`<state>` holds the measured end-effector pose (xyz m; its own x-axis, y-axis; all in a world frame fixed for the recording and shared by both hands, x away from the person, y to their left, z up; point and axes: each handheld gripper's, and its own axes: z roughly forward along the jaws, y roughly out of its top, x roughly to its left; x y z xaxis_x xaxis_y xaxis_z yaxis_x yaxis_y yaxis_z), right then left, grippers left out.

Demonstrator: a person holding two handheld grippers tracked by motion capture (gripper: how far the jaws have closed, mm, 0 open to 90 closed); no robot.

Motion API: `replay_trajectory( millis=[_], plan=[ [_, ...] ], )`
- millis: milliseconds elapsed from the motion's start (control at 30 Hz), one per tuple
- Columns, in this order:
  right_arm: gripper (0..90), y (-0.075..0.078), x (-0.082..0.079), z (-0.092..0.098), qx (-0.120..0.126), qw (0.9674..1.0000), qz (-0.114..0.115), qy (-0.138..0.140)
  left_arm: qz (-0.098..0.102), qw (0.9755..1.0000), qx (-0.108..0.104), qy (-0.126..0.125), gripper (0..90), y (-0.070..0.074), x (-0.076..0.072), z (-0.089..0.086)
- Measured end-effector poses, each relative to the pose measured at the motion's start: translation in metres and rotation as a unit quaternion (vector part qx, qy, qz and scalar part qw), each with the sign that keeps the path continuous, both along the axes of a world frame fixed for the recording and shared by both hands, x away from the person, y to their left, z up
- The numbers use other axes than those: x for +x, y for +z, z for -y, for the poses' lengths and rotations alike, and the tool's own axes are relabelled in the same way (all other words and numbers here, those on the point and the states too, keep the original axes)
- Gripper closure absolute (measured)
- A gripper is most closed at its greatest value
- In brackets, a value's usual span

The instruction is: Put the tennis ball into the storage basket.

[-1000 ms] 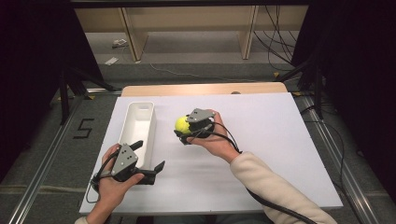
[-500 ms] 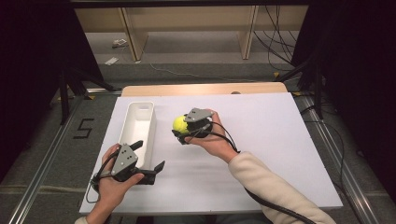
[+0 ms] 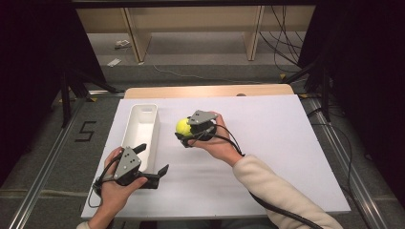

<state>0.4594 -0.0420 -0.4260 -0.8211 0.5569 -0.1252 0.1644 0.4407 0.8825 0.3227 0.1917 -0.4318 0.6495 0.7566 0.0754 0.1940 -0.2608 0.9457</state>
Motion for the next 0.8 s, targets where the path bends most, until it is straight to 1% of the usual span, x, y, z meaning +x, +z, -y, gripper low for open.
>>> replay_trajectory(
  millis=[800],
  plan=[
    [26.9,0.0044,0.0007,-0.0071,0.006,1.0000,-0.001,0.005,0.000,1.0000,-0.001,0.000,0.0,0.0000,0.0001,-0.0001]
  ],
)
